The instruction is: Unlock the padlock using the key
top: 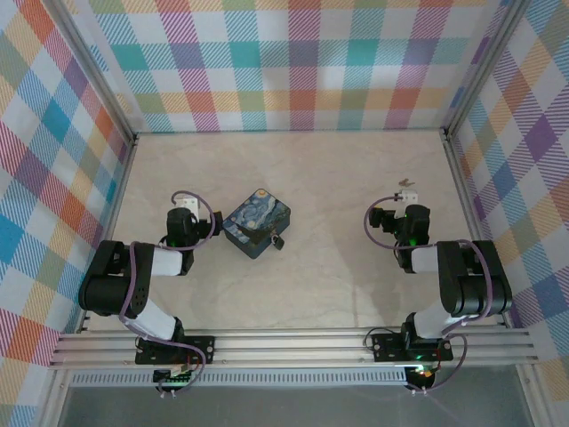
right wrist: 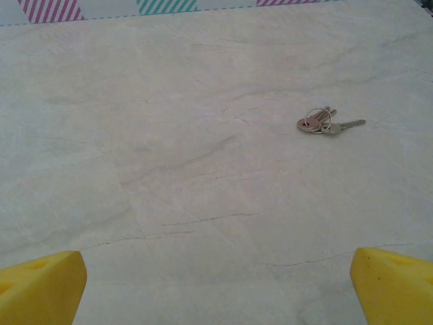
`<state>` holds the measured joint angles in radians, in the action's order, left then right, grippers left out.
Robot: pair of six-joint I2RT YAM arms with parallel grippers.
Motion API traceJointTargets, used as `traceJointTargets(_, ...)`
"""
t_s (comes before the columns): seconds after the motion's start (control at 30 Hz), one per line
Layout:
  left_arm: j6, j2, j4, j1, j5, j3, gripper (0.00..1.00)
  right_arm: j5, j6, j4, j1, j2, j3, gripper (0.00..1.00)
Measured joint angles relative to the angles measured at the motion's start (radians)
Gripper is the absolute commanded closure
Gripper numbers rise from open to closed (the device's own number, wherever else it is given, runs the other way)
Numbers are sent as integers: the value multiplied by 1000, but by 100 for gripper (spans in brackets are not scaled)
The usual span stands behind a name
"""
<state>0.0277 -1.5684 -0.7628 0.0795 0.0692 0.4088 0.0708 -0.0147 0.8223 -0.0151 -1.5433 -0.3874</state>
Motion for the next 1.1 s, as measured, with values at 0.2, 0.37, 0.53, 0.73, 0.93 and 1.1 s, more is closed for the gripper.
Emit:
traceJointTargets(0.2,0,0,0,0,-1,0,0,0,0,0,0,0,0,0)
traceJointTargets(0.37,0,0,0,0,-1,0,0,0,0,0,0,0,0,0)
traceJointTargets(0.53,0,0,0,0,-1,0,0,0,0,0,0,0,0,0)
traceJointTargets(0.73,0,0,0,0,-2,0,0,0,0,0,0,0,0,0)
traceJointTargets(0.93,0,0,0,-13,-20,0,0,0,0,0,0,0,0,0)
traceJointTargets(1.1,-8,2,80,-27,-35,48,8,-16,1,-24,0,2,-10,1)
